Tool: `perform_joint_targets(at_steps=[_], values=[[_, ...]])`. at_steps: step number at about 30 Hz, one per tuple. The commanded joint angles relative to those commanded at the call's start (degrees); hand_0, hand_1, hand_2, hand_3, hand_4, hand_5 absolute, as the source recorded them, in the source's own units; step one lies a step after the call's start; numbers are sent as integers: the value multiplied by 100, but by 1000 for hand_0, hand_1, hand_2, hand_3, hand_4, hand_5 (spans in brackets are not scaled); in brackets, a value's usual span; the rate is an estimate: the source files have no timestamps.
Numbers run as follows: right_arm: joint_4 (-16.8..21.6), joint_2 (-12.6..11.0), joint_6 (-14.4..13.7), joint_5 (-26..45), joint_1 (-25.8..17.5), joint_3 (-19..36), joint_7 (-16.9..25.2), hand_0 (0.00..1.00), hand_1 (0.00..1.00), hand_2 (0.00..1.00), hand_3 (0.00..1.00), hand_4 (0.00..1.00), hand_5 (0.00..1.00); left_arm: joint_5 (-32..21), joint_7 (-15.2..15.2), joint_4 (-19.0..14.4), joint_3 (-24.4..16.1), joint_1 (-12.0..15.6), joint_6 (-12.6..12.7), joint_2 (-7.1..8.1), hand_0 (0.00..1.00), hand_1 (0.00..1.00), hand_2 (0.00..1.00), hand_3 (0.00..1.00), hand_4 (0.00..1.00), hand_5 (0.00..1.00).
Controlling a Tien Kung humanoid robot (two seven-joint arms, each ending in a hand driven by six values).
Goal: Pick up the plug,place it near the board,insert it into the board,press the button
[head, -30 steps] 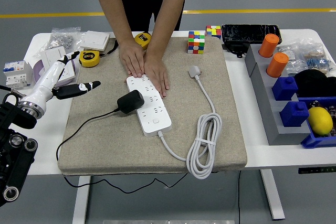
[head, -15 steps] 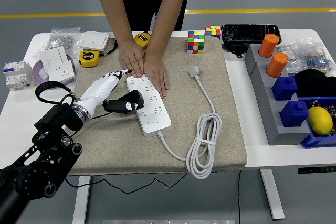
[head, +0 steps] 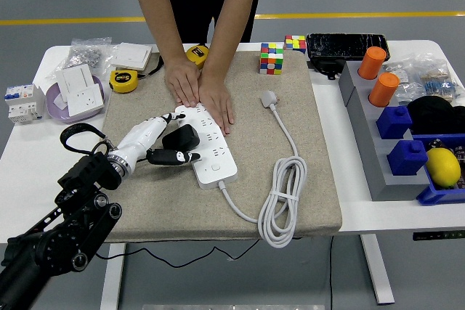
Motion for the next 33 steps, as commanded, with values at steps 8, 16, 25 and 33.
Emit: perform_joint_targets(at_steps=[8, 16, 25, 33], values=[[0, -2, 4, -38, -11, 19, -12, 798, 706, 715, 754, 998, 994, -28, -31, 135, 76, -12, 671, -46, 425, 454, 505, 458, 983, 407], [0, -3, 0, -10, -2, 4, -5, 798, 706, 715, 754, 998, 996, 102, -20, 225, 126, -21, 701, -62, 362, 331, 428, 400, 939, 380], [0, -2, -2, -5, -9, 10, -3, 798, 706, 715, 753, 998, 996, 125, -34, 279, 107, -15, 729, -81, 318, 176, 207, 282, 695, 278], [0, 3, -1, -16, -4, 27, -6, 798, 706, 715, 753, 998, 996, -317, -126, 248, 81, 17, 705, -71, 312, 157, 187, 264, 685, 313]])
